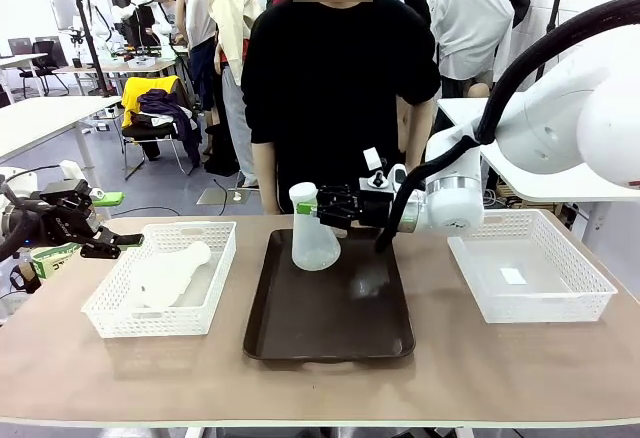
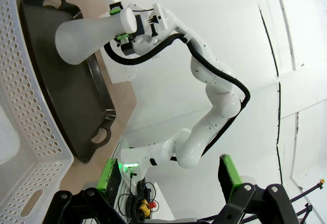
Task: Prepare the laboratory tools.
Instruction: Place the picked Big flask upright in the Handle tray as instructed by the person.
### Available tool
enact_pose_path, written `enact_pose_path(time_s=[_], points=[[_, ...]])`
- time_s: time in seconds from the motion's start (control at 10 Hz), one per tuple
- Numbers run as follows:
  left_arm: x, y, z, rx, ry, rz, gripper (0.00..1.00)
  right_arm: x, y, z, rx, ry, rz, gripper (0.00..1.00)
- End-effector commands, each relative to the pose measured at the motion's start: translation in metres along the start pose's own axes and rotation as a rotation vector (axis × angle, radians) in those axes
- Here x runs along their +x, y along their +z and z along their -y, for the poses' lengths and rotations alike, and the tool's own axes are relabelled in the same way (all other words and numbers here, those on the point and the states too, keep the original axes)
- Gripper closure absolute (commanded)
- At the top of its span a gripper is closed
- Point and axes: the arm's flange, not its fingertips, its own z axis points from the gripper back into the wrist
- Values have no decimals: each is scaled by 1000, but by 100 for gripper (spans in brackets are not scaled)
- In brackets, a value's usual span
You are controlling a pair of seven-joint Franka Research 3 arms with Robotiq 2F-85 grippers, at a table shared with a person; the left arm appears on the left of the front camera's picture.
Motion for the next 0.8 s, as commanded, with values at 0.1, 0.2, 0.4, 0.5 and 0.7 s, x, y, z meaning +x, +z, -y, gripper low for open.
enact_pose_path(time_s=[0.1, 0.2, 0.4, 0.5, 0.7], points=[[1, 0, 3, -14, -12, 12, 0, -6, -5, 2, -20, 0, -5, 100], [1, 0, 3, -14, -12, 12, 0, -6, -5, 1, -26, -9, -8, 88], [1, 0, 3, -14, -12, 12, 0, -7, -7, 0, -25, -10, -33, 54], [1, 0, 3, -14, -12, 12, 0, -10, -8, 0, -23, -18, -42, 36], [1, 0, 3, -14, -12, 12, 0, -15, -7, -2, -24, -32, -51, 2]])
